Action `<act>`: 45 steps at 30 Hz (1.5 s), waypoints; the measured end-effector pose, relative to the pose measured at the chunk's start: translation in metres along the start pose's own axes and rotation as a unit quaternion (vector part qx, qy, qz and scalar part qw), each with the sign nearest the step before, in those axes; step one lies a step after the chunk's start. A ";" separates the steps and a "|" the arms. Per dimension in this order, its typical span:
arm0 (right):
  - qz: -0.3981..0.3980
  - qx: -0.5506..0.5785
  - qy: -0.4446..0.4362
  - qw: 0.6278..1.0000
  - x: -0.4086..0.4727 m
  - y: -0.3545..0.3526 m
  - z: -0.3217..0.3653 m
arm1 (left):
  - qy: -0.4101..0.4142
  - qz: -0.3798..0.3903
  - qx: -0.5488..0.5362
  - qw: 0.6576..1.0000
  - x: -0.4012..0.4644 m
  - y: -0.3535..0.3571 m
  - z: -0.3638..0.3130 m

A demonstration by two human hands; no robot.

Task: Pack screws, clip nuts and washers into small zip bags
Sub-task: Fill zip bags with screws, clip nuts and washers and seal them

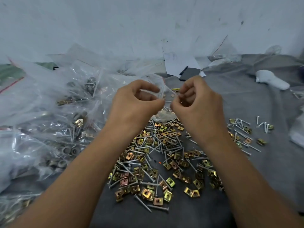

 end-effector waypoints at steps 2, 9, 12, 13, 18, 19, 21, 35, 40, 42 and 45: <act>-0.003 -0.011 -0.009 1.000 0.001 -0.006 0.007 | 0.068 0.038 0.045 0.996 0.000 0.004 -0.011; -0.021 -0.039 0.022 0.999 0.013 -0.025 0.004 | 0.178 0.099 0.053 0.978 -0.005 0.020 -0.028; 0.056 0.053 0.074 0.994 0.012 -0.010 -0.004 | 0.235 0.112 0.102 0.960 -0.010 0.021 -0.033; 0.063 0.068 0.083 0.992 0.012 -0.009 -0.006 | 0.264 0.108 0.147 0.947 -0.009 0.019 -0.035; 0.102 0.161 0.103 0.976 0.011 -0.005 -0.003 | 0.308 0.172 0.242 0.904 -0.010 0.029 -0.032; 0.113 0.177 0.106 0.972 0.009 -0.004 -0.001 | 0.305 0.178 0.240 0.904 -0.011 0.033 -0.032; 0.130 0.195 0.107 0.966 0.006 -0.001 0.003 | 0.314 0.158 0.230 0.908 -0.012 0.035 -0.035; 0.137 0.163 0.159 0.964 0.008 0.003 -0.007 | 0.315 0.168 0.197 0.913 -0.015 0.036 -0.035; 0.133 0.204 0.201 0.949 0.006 0.006 -0.009 | 0.334 0.154 0.190 0.911 -0.015 0.036 -0.038; 0.141 0.215 0.202 0.945 0.005 0.005 -0.006 | 0.336 0.135 0.172 0.916 -0.012 0.031 -0.040; 0.182 0.237 0.185 0.936 0.007 0.001 -0.004 | 0.310 0.122 0.147 0.931 -0.009 0.020 -0.037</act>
Point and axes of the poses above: each hand's wrist, its own x-axis towards the middle knuckle, its own y-axis out of the palm, z = x × y, the point moved 7 cm from there along x, towards the middle knuckle, and after that the axes turned 14 degrees about y, right-handed, at the moved point
